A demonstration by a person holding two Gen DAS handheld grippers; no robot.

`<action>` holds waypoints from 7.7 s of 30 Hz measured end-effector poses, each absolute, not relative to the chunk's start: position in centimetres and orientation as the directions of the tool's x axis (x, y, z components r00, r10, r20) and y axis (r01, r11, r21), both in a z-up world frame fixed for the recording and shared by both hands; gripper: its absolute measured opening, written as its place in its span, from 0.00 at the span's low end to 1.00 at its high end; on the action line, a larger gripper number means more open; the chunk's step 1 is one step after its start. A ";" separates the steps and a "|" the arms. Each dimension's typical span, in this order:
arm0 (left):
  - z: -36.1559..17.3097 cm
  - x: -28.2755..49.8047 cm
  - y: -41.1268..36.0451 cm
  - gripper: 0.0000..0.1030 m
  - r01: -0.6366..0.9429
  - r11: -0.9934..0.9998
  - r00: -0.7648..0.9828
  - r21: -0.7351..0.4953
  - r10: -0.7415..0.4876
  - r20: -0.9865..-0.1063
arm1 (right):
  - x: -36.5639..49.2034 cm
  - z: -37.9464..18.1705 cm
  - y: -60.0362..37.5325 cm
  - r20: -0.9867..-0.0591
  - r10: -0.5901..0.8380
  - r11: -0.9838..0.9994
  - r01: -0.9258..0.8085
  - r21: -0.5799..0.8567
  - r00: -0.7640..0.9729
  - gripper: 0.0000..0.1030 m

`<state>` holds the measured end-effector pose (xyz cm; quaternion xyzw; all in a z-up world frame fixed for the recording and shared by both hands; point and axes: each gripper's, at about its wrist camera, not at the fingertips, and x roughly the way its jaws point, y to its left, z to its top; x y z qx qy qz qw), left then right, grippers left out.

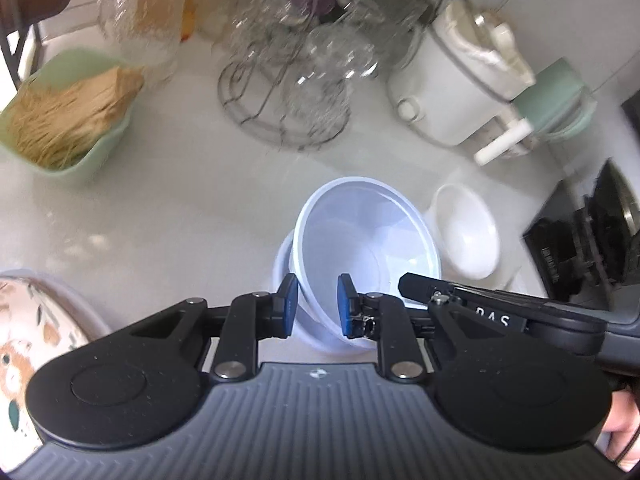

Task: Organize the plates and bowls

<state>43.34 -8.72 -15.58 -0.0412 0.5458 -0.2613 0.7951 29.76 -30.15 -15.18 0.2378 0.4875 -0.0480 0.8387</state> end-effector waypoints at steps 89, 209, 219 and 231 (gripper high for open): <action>-12.0 46.2 -26.9 0.52 0.695 0.686 0.221 -0.215 -0.489 -0.844 | 23.4 -11.3 -42.2 -0.752 -0.210 0.846 0.502 0.180 0.624 0.34; -15.9 43.0 -7.8 0.21 0.245 0.877 0.316 -0.413 -0.475 -0.821 | 30.7 -14.0 -29.6 -0.855 0.238 0.943 0.102 0.317 0.460 0.16; -16.9 43.1 -8.7 0.28 0.251 0.888 0.291 -0.384 -0.448 -0.845 | 31.1 -14.6 -29.6 -0.865 0.204 0.958 0.089 0.273 0.459 0.16; -16.8 43.5 -9.0 0.35 0.244 0.885 0.283 -0.396 -0.456 -0.844 | 31.1 -14.3 -29.7 -0.857 0.208 0.956 0.086 0.279 0.471 0.16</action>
